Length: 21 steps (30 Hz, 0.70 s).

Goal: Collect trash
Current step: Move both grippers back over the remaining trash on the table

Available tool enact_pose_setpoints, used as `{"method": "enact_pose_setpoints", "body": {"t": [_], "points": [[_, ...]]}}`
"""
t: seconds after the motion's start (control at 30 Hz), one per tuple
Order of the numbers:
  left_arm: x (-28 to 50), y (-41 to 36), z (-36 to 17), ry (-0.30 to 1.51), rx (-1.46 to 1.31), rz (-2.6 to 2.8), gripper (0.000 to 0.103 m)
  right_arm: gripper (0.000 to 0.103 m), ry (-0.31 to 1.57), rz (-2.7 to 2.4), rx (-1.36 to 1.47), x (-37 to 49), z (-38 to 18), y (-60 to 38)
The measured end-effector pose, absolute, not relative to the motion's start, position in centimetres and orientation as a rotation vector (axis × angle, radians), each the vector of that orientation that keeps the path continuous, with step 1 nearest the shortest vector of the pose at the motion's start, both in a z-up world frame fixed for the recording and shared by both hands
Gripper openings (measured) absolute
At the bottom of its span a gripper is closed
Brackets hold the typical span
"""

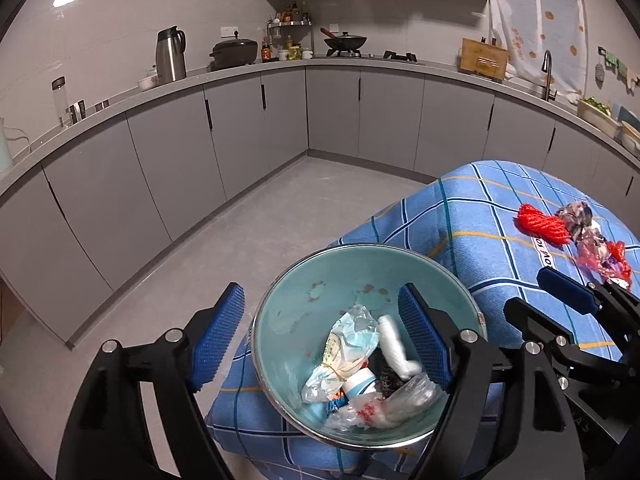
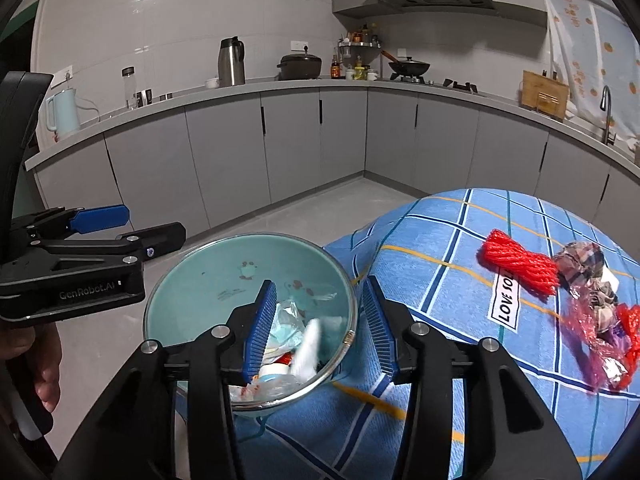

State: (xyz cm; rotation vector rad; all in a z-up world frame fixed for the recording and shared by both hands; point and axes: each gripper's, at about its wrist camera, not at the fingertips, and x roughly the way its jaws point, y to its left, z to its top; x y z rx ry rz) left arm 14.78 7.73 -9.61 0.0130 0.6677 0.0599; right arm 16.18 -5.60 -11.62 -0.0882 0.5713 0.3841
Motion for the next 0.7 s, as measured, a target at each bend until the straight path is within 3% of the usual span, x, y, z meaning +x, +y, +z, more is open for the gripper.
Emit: {"method": "enact_pose_setpoints", "body": {"t": [0.17, 0.7], "points": [[14.7, 7.6, -9.5, 0.661, 0.010, 0.060, 0.084, 0.052, 0.562, 0.381, -0.084, 15.9, -11.3, -5.9], [14.5, 4.7, -9.6, 0.655, 0.026, 0.009, 0.085, 0.052, 0.540, 0.308, -0.073, 15.4, -10.6, -8.9]]}}
